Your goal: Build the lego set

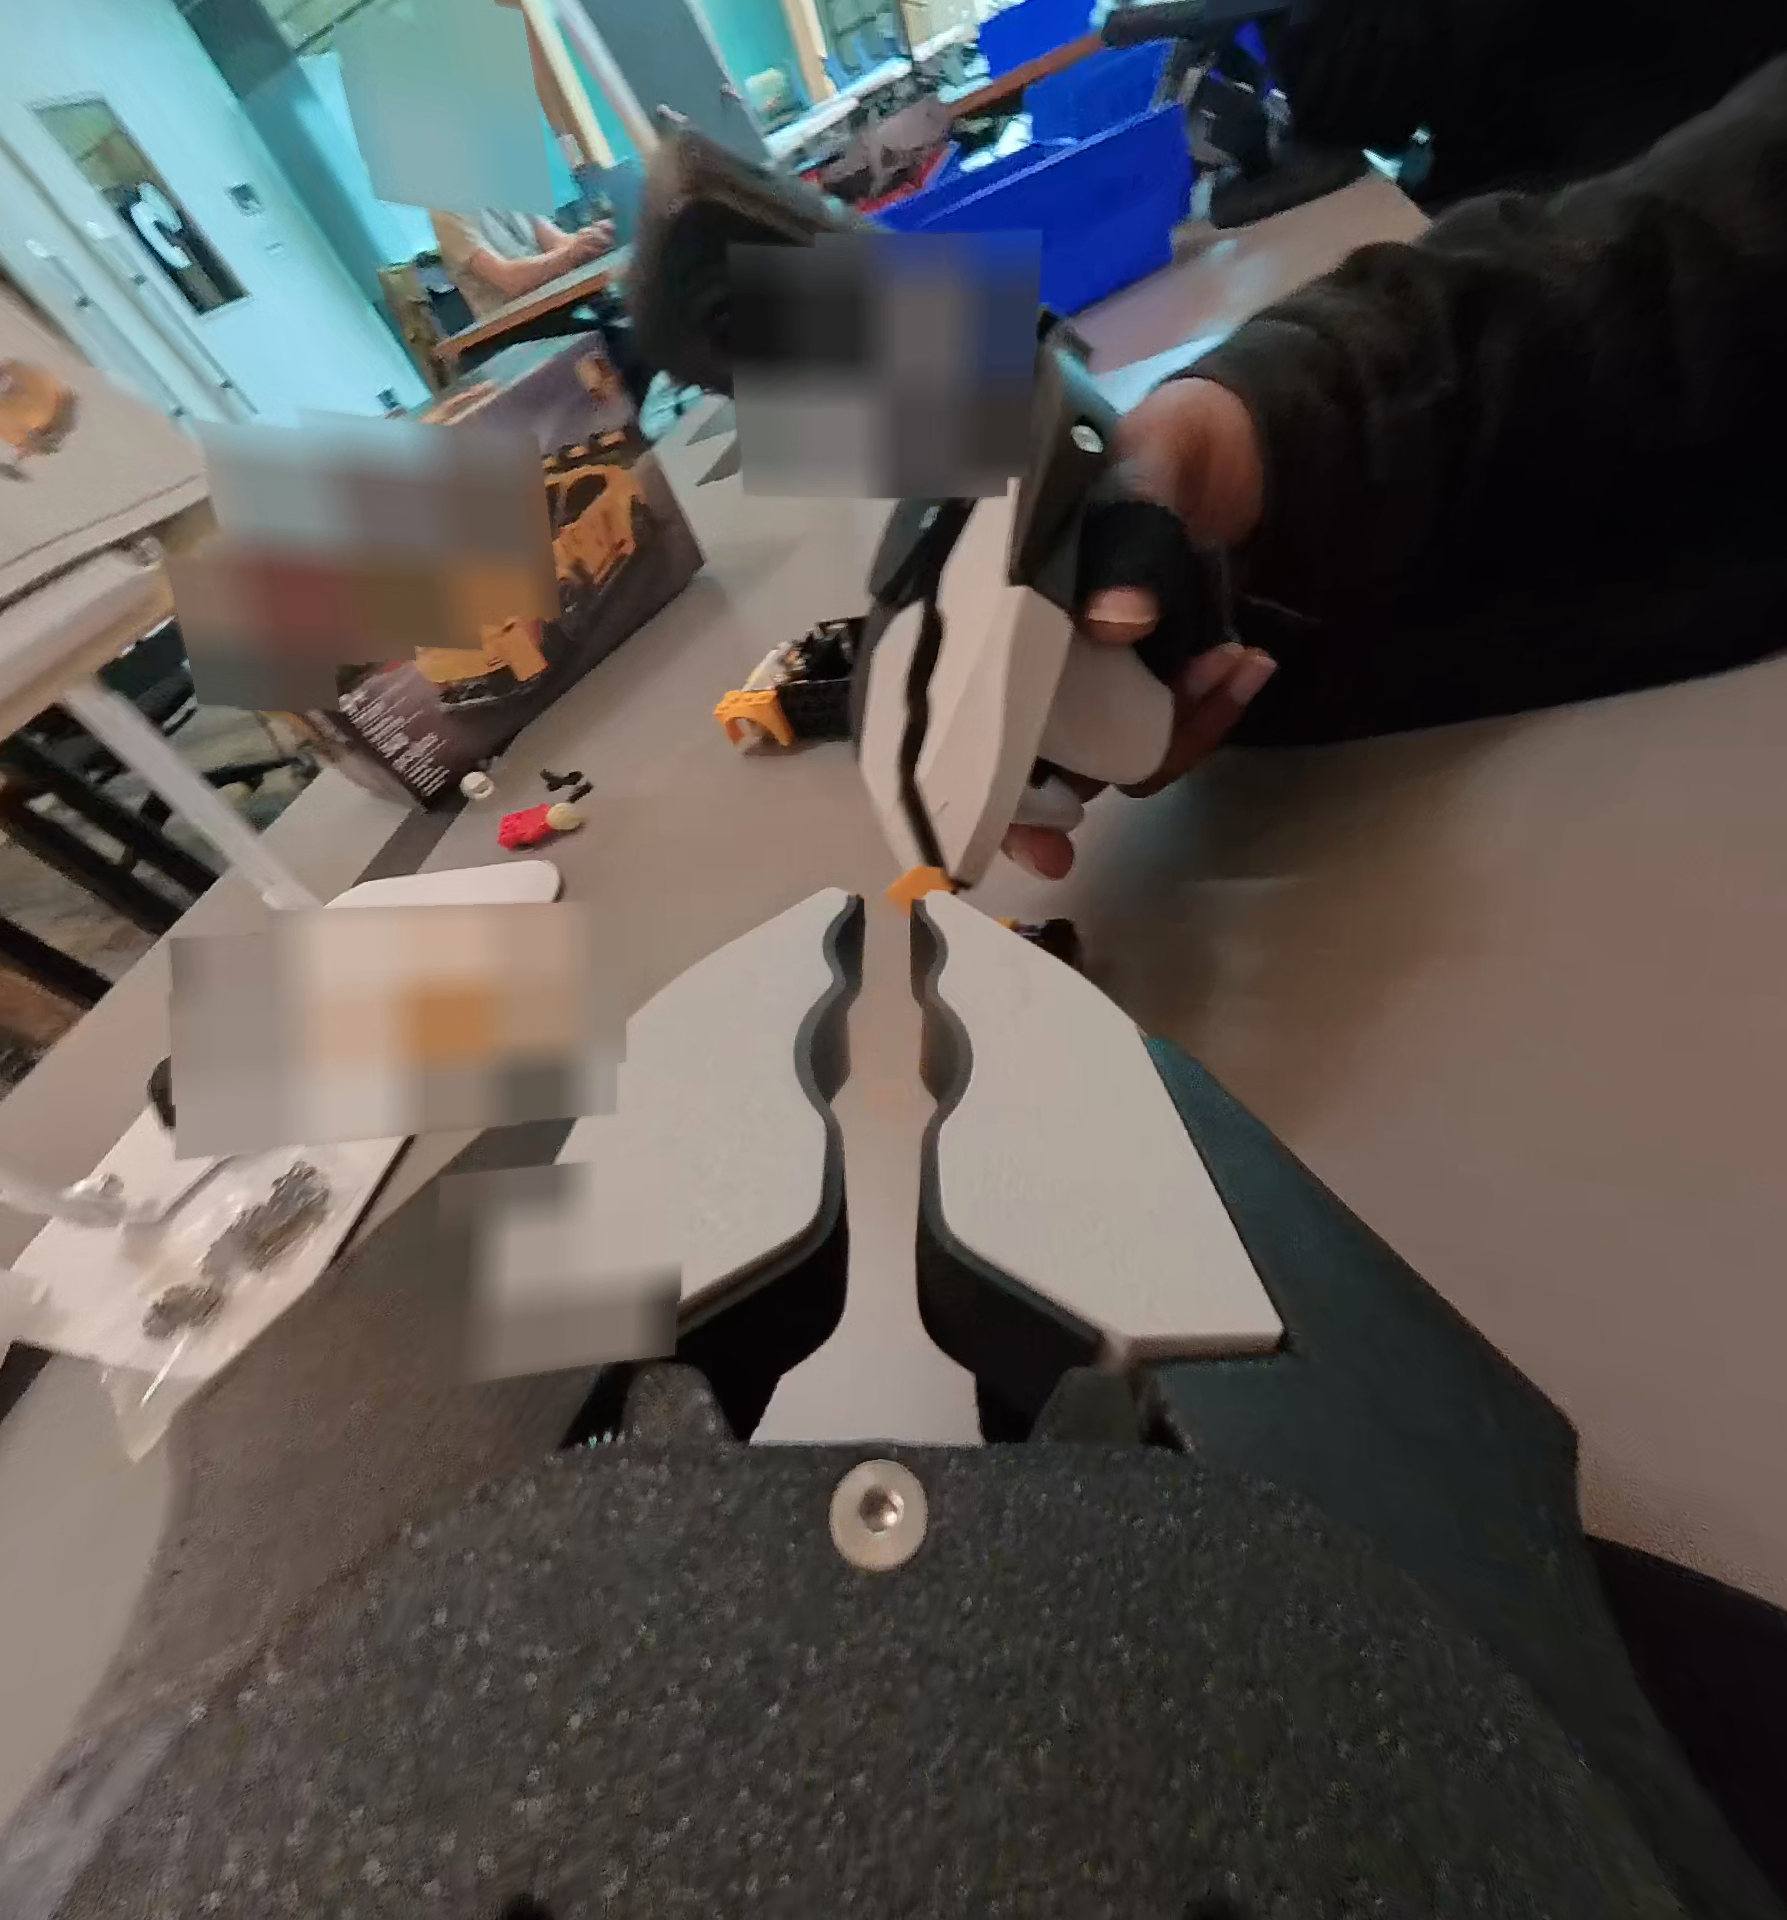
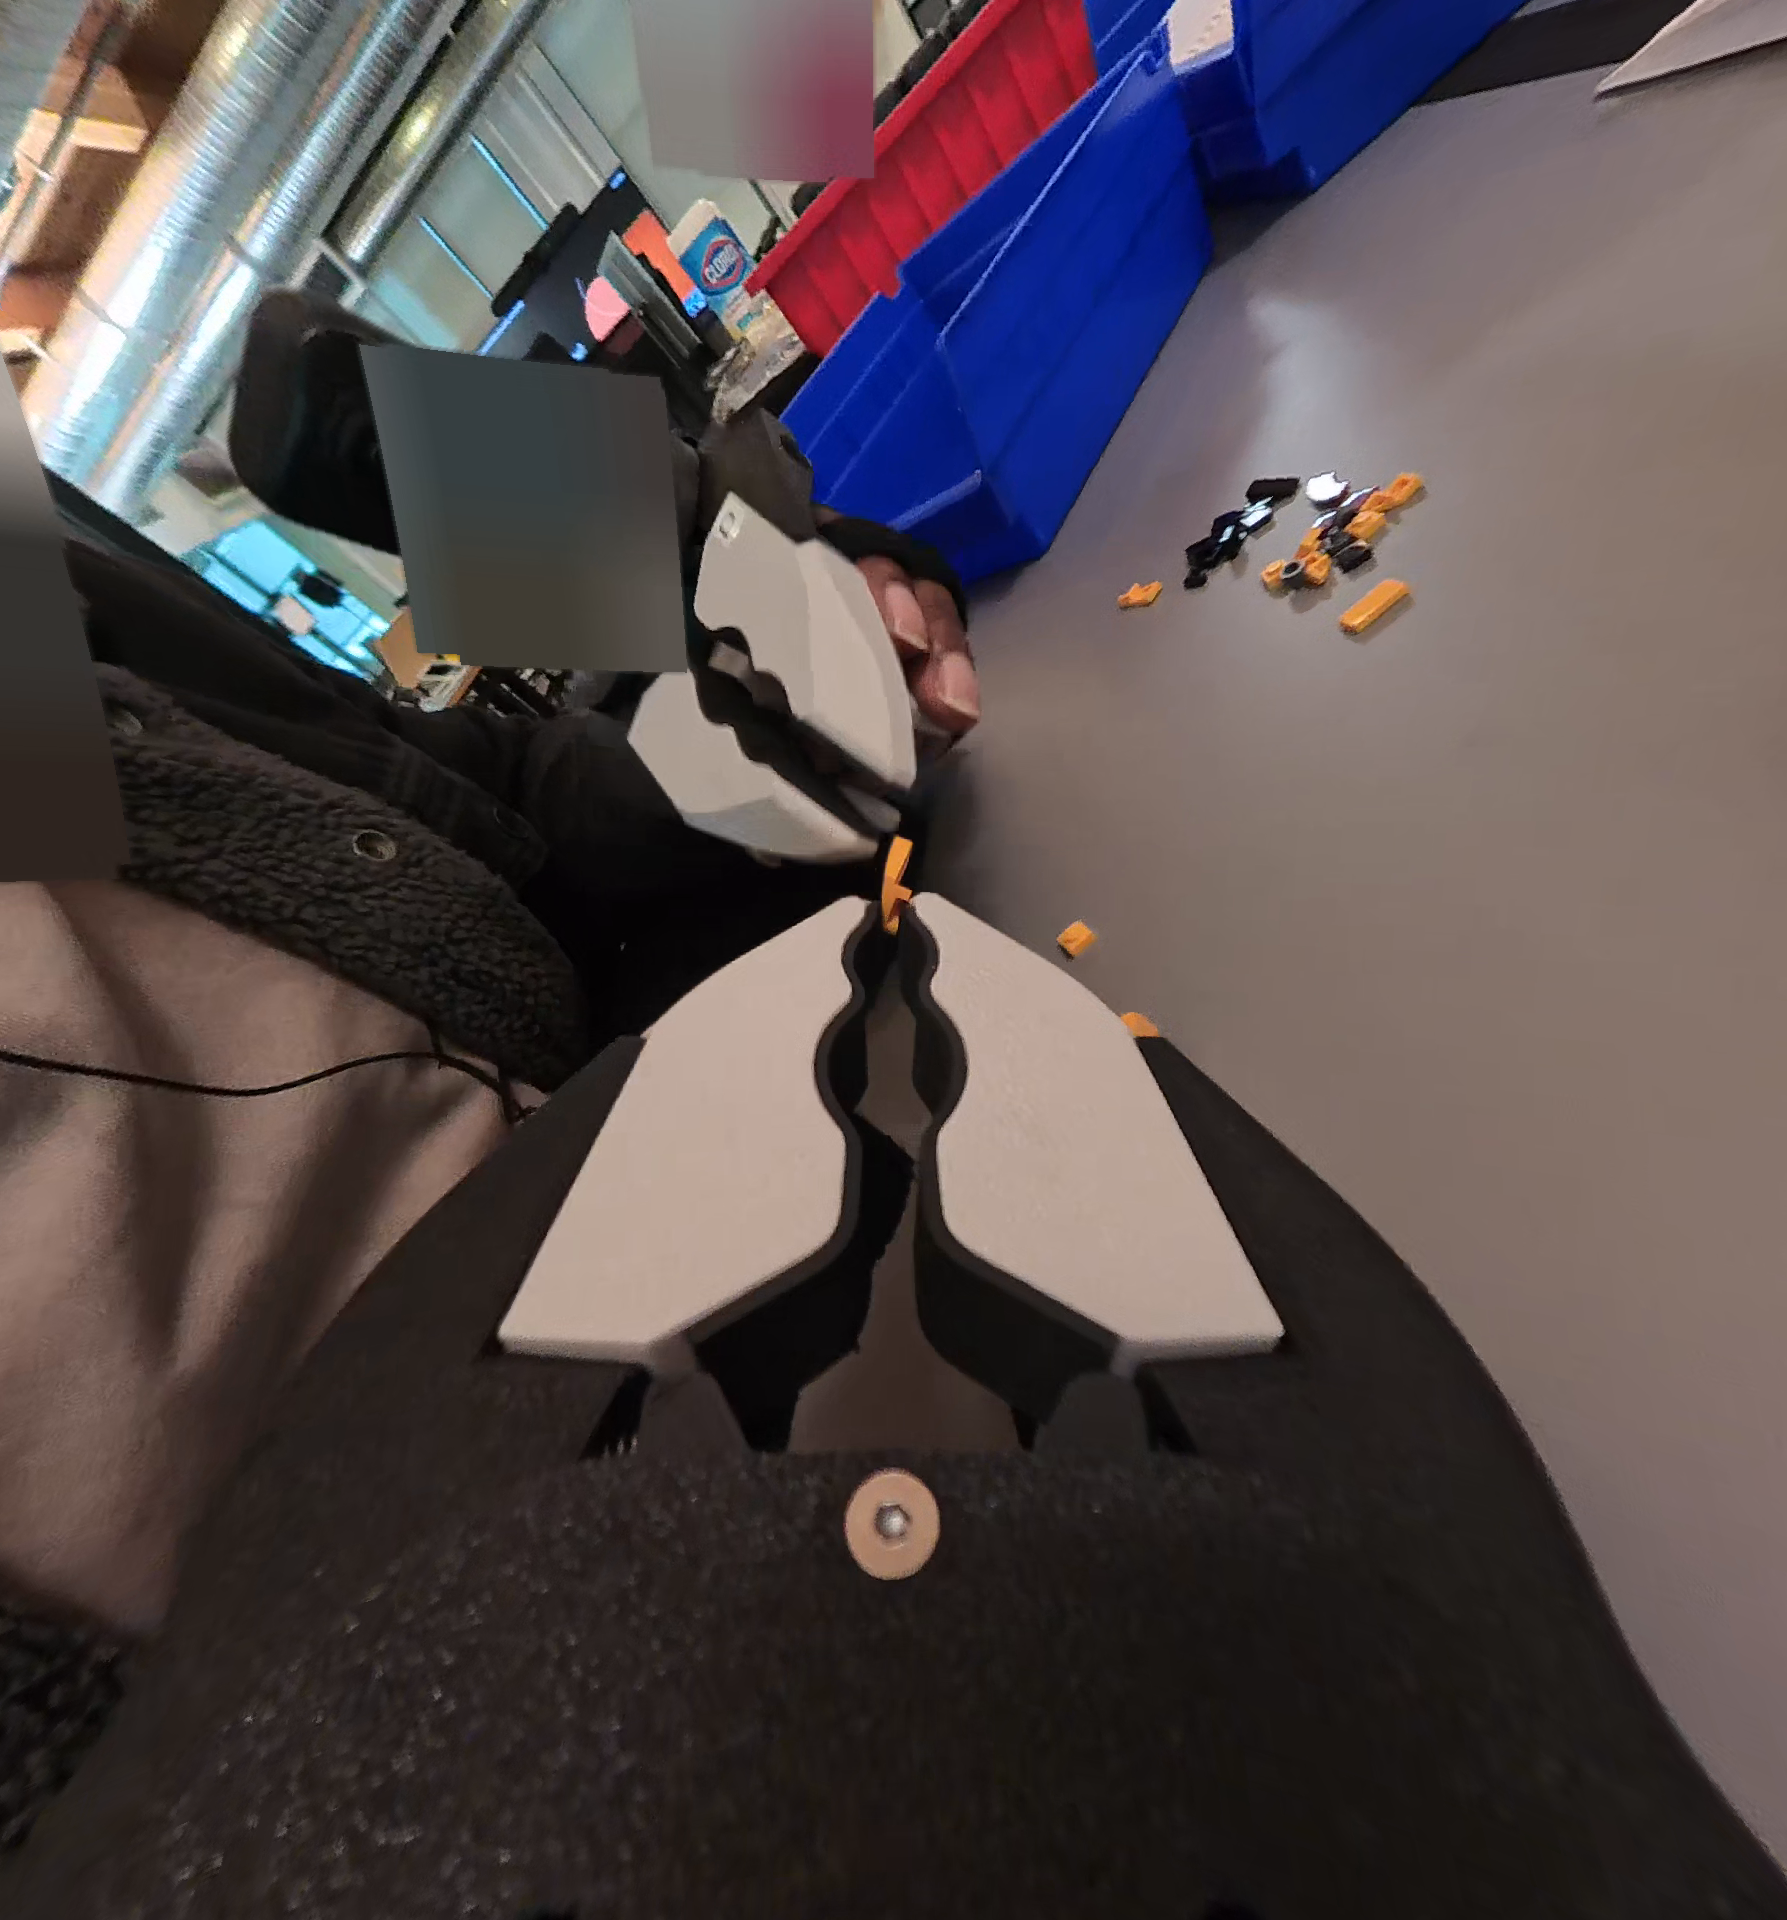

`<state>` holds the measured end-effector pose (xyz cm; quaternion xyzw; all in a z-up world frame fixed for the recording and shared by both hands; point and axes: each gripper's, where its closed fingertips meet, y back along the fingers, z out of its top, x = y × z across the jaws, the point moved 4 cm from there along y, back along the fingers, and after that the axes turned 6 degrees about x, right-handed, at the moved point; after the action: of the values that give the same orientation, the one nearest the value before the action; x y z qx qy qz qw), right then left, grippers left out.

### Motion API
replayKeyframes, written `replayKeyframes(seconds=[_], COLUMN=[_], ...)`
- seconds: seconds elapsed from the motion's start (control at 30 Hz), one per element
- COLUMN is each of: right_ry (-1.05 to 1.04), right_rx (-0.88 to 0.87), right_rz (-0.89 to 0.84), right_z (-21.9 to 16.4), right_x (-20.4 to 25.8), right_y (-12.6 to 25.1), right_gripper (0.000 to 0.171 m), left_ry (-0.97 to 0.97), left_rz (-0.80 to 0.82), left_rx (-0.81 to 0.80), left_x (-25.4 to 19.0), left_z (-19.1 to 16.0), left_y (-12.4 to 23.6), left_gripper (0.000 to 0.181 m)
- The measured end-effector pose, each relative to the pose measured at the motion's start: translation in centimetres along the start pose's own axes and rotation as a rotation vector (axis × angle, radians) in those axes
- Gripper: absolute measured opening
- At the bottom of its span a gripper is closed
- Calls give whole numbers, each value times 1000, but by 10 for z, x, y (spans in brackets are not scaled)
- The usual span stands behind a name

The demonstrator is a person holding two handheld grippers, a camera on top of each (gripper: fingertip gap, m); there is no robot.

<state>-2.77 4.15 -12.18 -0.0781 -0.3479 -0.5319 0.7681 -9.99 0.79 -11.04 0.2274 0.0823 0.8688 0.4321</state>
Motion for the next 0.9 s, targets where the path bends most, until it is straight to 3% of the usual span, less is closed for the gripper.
replayKeyframes(seconds=[0.1,0.27,0.37,0.47,0.77,0.9], right_ry=[25,41,13,-15,-19,22], right_rx=[44,204,321,435,608,572], right_rz=[-94,-212,-251,-273,-295,-288], right_z=[12,44,47,36,25,34], right_x=[-11,-45,-70,-86,-97,-95], right_y=[-4,-40,-66,-76,-63,-55], right_gripper=[3,3,3,4,10,10], left_ry=[57,271,374,364,336,340], left_rz=[133,404,418,404,327,338], left_rx=[59,367,446,470,521,528], left_x=[32,97,105,102,88,89], left_z=[-12,-79,-110,-114,-120,-122], left_y=[14,52,61,59,44,46], left_gripper=[6,7,10,10,9,9])
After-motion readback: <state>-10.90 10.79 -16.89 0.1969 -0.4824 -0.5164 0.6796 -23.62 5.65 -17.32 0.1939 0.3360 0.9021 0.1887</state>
